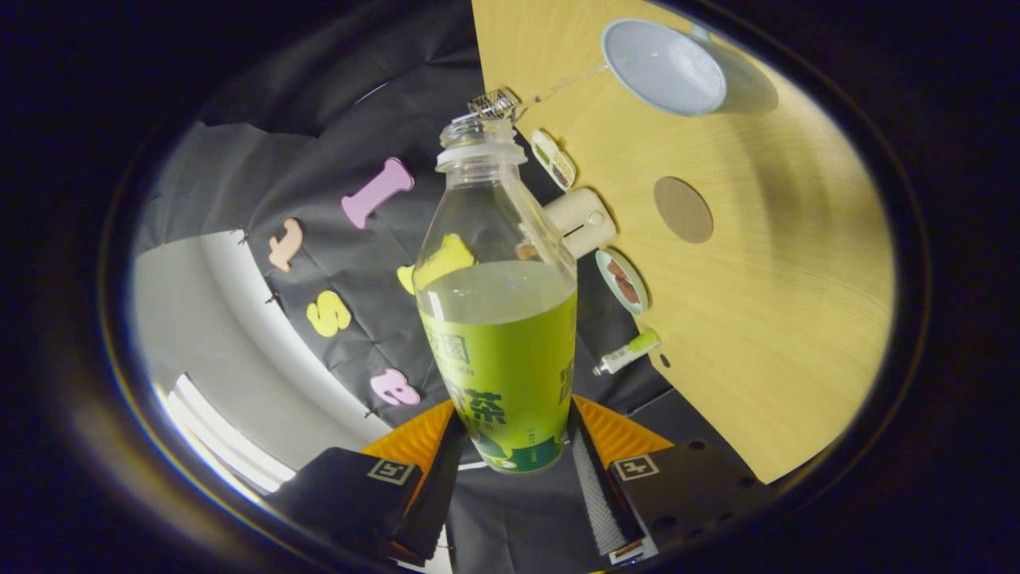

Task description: Take the bottle from table, then pour the juice into the cup, finally place the bottle on the coaster

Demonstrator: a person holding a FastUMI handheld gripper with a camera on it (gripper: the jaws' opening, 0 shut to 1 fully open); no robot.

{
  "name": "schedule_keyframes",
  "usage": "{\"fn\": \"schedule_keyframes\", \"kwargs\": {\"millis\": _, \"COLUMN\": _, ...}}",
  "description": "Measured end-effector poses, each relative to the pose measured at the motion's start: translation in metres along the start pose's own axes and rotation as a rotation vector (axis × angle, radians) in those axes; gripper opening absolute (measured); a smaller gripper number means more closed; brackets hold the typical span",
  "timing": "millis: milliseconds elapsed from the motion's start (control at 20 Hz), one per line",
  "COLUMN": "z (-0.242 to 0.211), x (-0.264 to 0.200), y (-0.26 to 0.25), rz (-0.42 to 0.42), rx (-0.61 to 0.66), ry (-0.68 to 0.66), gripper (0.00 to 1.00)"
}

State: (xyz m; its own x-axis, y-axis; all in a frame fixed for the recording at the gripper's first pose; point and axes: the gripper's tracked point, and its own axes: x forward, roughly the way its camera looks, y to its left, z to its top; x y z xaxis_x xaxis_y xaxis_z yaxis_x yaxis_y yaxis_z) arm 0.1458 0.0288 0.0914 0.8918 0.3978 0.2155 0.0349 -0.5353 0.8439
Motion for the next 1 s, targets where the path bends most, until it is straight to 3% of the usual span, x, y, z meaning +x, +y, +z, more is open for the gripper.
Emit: {"fn": "schedule_keyframes", "kwargs": {"millis": 1000, "z": -0.001, "x": -0.006, "y": 0.017, "rz": 0.046, "rx": 0.031, "ry": -0.008, "gripper": 0.75}}
